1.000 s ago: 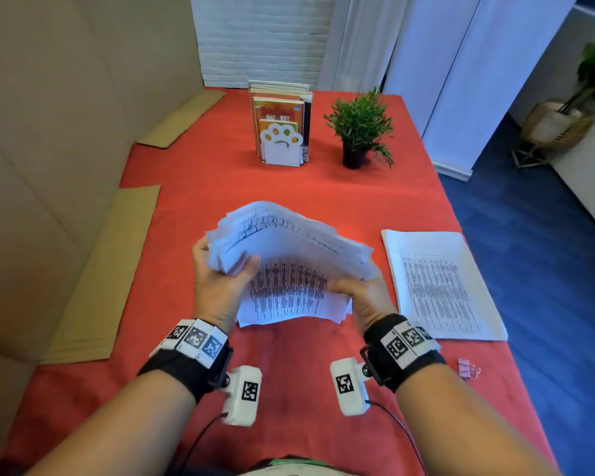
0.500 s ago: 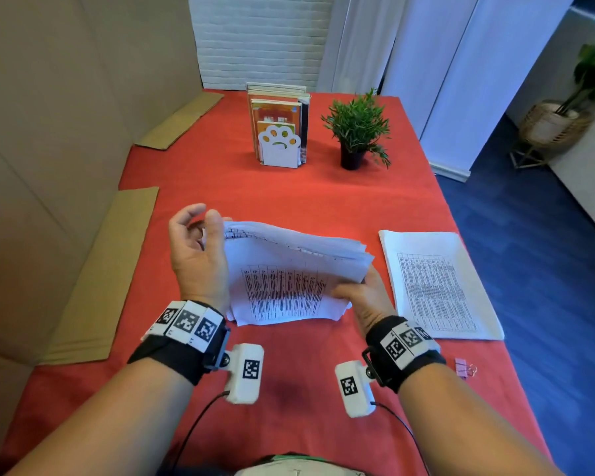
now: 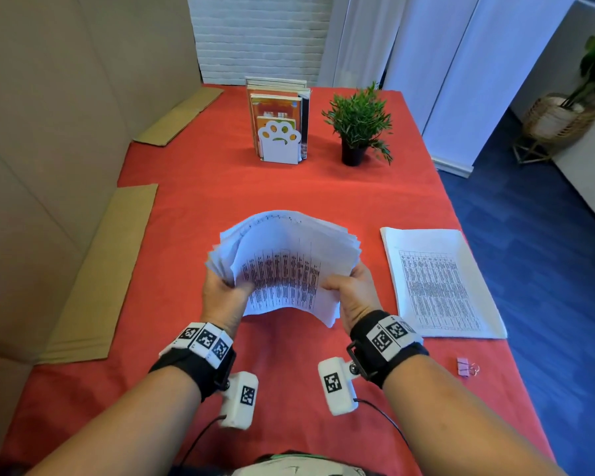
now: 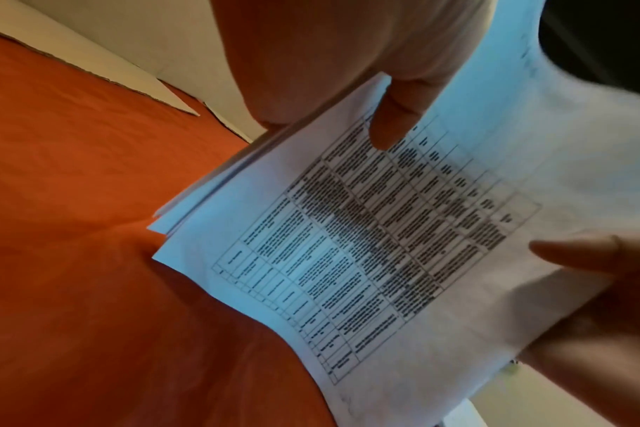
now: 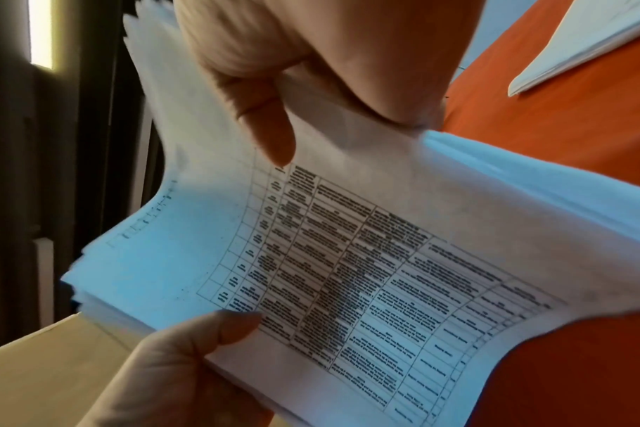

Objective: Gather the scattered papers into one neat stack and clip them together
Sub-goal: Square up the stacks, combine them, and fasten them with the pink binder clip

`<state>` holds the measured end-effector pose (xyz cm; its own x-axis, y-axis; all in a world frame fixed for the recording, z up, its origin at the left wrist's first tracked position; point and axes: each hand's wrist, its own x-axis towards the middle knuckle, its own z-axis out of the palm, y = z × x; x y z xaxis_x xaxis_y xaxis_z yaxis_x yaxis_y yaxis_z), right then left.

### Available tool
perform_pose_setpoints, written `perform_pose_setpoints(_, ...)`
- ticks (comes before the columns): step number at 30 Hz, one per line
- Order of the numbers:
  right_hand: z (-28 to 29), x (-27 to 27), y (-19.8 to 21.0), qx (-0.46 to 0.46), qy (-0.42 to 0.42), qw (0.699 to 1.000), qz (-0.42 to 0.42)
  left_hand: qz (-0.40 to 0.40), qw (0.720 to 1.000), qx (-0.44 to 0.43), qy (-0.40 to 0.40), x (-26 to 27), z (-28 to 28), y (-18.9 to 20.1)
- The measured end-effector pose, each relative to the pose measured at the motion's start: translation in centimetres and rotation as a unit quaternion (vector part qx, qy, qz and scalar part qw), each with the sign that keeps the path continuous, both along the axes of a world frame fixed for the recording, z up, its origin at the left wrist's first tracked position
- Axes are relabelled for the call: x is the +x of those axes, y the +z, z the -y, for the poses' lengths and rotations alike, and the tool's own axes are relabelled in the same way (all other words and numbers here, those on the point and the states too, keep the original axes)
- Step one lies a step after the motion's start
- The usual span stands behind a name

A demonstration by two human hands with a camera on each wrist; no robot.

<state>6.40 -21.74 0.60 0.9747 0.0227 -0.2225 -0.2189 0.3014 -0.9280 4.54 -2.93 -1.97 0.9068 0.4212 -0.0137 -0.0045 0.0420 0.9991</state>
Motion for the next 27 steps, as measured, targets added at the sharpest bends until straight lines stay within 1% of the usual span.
perform_pose_setpoints(2,0.3,-0.1,0.2,-0.011,-0.009,0.999,0.037,0.004,1.0,-0.013,0.009,-0.1,0.1,0.2)
perform_pose_setpoints(4,0.8,0.1,0.9,-0.05,-0.032,0.989,0.136,0.025,0.999,-0.023,-0.002,0.0,0.2,1.1)
perform_pose_setpoints(5,1.0,0.2,1.6,-0.098,-0.053,0.973,0.202,0.03,0.999,-0.022,-0.008,0.1,0.1,1.5)
perform_pose_setpoints(6,1.2,0.4,2.2,-0.16,-0.079,0.946,0.269,0.034,0.999,-0.024,-0.012,0.3,0.0,1.8)
perform_pose_setpoints(8,1.2,0.9,2.9,-0.272,-0.114,0.878,0.377,0.036,0.999,-0.04,-0.01,0.7,-0.5,1.8)
perform_pose_setpoints(9,1.2,1.1,3.0,-0.306,-0.107,0.853,0.408,0.034,0.998,-0.049,-0.008,0.8,-0.7,1.7)
perform_pose_setpoints(10,1.2,1.2,3.1,-0.321,-0.091,0.843,0.422,0.028,0.998,-0.056,-0.007,0.9,-0.8,1.6)
perform_pose_setpoints(11,1.2,1.2,3.0,-0.323,-0.079,0.842,0.425,0.02,0.998,-0.06,-0.006,0.9,-0.9,1.4)
perform_pose_setpoints(13,1.3,0.9,2.7,-0.302,-0.094,0.855,0.411,0.003,0.998,-0.069,0.007,0.9,-0.9,1.1)
perform_pose_setpoints(14,1.3,0.8,2.3,-0.277,-0.109,0.869,0.394,-0.004,0.997,-0.073,0.012,1.0,-0.9,0.9)
perform_pose_setpoints(15,1.4,0.8,1.9,-0.236,-0.116,0.895,0.361,-0.012,0.997,-0.075,0.016,1.0,-1.0,0.7)
perform_pose_setpoints(17,1.2,0.9,1.5,-0.129,-0.098,0.954,0.252,-0.026,0.996,-0.088,0.025,1.2,-0.9,0.5)
perform_pose_setpoints(18,1.1,1.1,1.3,-0.08,-0.083,0.973,0.2,-0.028,0.994,-0.098,0.027,1.3,-0.8,0.5)
perform_pose_setpoints(19,1.0,1.3,1.0,-0.047,-0.073,0.983,0.161,-0.03,0.993,-0.106,0.027,1.3,-0.5,0.7)
perform_pose_setpoints(22,0.5,1.5,0.3,-0.016,-0.078,0.992,0.097,-0.012,0.991,-0.135,0.009,1.6,0.4,1.0)
perform_pose_setpoints(23,0.3,1.4,0.4,-0.011,-0.079,0.993,0.082,-0.004,0.991,-0.132,0.004,1.6,0.5,0.9)
perform_pose_setpoints(25,0.0,1.2,0.0,-0.017,-0.074,0.995,0.057,-0.003,0.994,-0.109,0.012,1.4,0.9,0.7)
perform_pose_setpoints(27,0.1,0.8,-0.2,-0.039,-0.059,0.997,0.044,0.007,0.997,-0.063,0.055,1.0,1.5,1.1)
